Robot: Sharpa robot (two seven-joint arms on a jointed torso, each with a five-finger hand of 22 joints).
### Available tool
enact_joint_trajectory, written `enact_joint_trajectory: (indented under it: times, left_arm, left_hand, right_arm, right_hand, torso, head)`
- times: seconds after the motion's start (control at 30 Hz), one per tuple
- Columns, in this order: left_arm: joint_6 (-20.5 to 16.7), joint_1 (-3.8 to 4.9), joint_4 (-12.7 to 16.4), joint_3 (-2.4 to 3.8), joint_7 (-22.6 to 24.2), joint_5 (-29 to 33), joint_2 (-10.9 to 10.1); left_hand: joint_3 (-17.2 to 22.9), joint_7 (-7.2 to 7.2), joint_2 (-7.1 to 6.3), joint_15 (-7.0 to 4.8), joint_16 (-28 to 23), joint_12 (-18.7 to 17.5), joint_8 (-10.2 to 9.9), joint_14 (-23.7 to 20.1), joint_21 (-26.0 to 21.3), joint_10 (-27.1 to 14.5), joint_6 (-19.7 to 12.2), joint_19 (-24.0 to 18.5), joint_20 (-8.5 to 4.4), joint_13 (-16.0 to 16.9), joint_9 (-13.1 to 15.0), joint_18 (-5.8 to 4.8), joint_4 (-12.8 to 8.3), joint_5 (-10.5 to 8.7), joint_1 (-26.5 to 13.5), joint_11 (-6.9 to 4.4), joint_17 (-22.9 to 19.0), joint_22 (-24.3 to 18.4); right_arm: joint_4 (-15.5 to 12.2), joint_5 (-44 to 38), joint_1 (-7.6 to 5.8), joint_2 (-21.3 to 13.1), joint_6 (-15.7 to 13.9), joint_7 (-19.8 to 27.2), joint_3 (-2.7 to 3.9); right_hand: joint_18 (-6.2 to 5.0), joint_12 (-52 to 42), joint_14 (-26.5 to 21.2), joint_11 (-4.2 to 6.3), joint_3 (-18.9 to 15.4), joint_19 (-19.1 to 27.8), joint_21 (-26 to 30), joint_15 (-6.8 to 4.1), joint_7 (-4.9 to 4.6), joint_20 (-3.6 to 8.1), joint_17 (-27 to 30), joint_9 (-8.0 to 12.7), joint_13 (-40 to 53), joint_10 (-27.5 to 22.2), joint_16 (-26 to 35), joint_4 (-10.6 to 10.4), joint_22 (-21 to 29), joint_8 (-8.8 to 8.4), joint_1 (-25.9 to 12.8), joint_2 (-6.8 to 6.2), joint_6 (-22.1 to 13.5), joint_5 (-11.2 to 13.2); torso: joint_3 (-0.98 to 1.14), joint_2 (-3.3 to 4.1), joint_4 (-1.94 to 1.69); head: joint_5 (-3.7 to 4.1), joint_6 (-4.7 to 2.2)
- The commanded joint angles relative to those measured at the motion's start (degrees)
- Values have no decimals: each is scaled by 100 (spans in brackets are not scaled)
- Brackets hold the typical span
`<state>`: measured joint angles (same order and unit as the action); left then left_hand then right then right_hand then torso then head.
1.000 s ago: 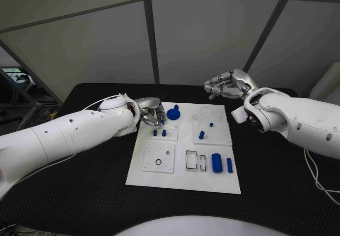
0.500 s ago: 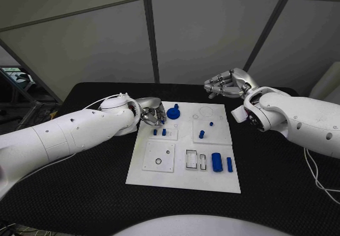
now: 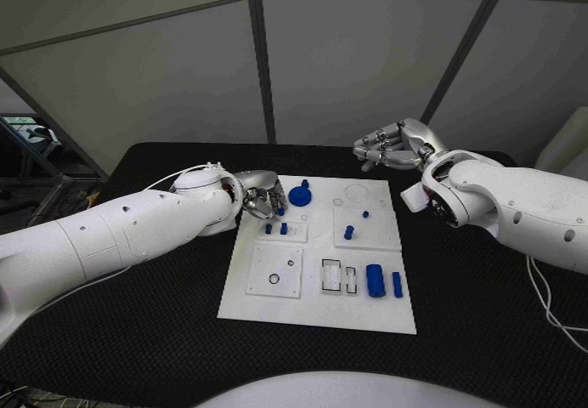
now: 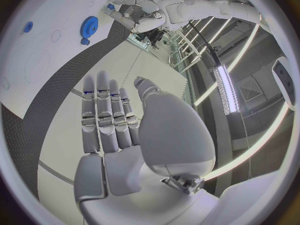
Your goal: Assemble the parts on the task board
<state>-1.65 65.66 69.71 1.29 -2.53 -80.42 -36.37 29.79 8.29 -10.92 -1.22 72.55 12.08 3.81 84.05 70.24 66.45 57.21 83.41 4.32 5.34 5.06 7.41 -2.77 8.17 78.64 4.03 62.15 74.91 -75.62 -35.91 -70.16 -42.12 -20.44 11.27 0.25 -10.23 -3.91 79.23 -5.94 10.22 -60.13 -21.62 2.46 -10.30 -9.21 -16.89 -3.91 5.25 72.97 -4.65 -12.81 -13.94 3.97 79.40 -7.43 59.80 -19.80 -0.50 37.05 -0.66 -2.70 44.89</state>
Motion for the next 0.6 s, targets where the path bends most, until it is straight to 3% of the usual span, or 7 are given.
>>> enact_joint_trajectory:
  times: [0.03,0.33,0.43,0.6]
  left_arm:
    - [41,1,11,2,-56,-39,-9]
    - [-14,-7,28,2,-78,-39,-62]
    - [-52,-8,32,2,-82,-39,-98]
    - [-318,-9,137,11,-64,-31,-260]
  left_hand:
    - [-27,6,-21,56,10,-45,-34,11,-42,-34,-74,-3,54,-5,-22,-297,-1,-16,-61,7,-14,54]
    - [-51,16,-33,61,30,-106,-39,-1,-56,-22,-252,-7,63,2,-98,-294,4,-14,-71,9,-46,54]
    - [-70,2,-28,58,44,-141,-40,-6,-61,-14,-413,-8,64,8,-135,-293,11,-12,-69,5,-62,57]
    - [-107,2,-7,79,57,-255,-26,-21,-127,-119,-611,-31,74,-12,-139,-283,48,-5,-78,37,-110,23]
  right_arm:
    - [5,-119,-10,-5,70,-72,3]
    - [24,-665,-10,-66,147,-447,3]
    - [45,-1196,-10,-98,261,-678,3]
    - [28,-2483,-6,-190,561,-1077,2]
  right_hand:
    - [-25,16,27,-7,3,-31,27,19,11,-1,9,-3,-6,-36,19,26,10,-5,-12,48,-38,-32]
    - [-27,39,37,-27,55,-63,51,19,-6,7,10,-2,-43,-164,43,145,28,-5,147,34,-57,36]
    - [-35,40,256,-31,155,-244,-53,-34,-10,75,-42,-8,-93,-319,-57,331,-22,11,375,20,-24,204]
    - [-26,-41,760,58,234,-766,-557,-210,68,318,-363,-20,-145,-316,-659,603,-306,63,564,4,159,399]
  torso:
    - [-1,-1,1]
    - [-6,-5,-4]
    - [-9,-5,-5]
    - [-6,-1,3]
  head:
    - [0,3]
    - [14,-28]
    - [22,-38]
    - [34,-67]
